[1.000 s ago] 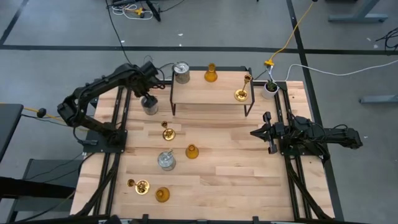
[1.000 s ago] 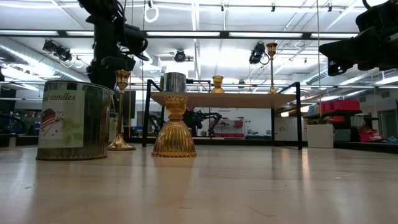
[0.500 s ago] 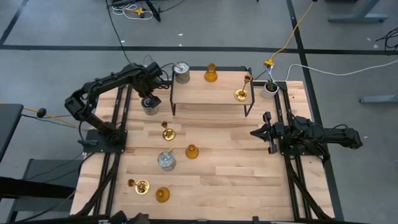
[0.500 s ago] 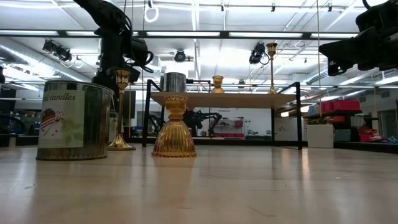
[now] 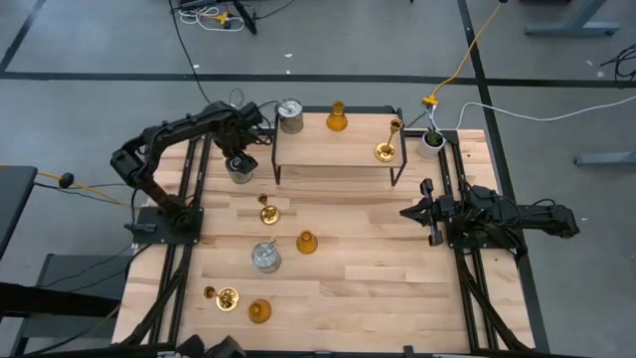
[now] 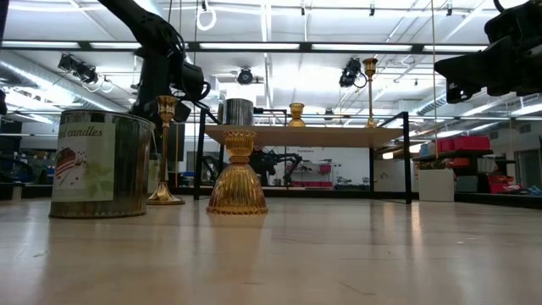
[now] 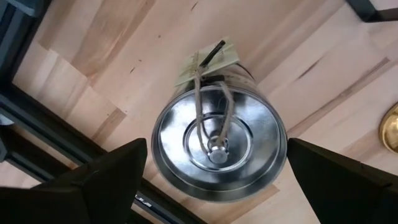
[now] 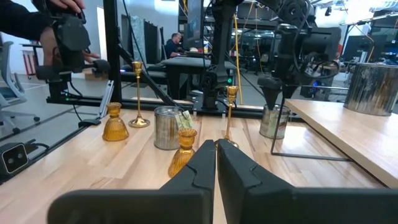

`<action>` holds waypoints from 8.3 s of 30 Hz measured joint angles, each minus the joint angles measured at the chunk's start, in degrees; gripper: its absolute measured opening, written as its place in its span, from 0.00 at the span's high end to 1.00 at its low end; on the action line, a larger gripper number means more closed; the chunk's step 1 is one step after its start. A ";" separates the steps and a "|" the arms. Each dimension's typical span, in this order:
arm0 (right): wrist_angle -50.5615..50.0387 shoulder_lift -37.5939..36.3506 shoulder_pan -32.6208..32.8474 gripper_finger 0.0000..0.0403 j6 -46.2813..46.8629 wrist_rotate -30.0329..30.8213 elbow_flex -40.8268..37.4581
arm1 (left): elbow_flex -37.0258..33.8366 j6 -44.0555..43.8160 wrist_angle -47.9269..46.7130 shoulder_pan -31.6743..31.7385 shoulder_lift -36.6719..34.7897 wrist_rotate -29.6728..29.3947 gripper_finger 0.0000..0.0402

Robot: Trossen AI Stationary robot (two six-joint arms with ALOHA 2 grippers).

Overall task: Pick & Place candle stick holders
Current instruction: Put the top scented candle on the shelf aligned with the other scented candle

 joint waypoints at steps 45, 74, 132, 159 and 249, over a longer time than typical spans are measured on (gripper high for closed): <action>0.00 0.00 -0.02 0.95 0.01 0.00 0.00 | -0.04 -0.28 0.39 -0.04 4.94 1.94 0.02; 0.00 0.00 -0.02 0.95 -0.02 0.00 0.00 | 3.36 -0.44 -9.39 -0.07 1.96 1.92 0.06; 0.00 0.00 -0.02 0.95 -0.01 0.00 0.00 | 49.26 -5.02 -22.45 -18.77 4.49 4.46 0.07; 0.00 0.00 -0.01 0.95 -0.02 0.00 0.00 | 57.40 8.65 -20.28 -19.80 19.21 -4.22 0.06; 0.00 0.00 0.01 0.95 0.01 0.00 0.00 | 62.24 8.86 -23.22 -19.54 22.12 -5.45 0.01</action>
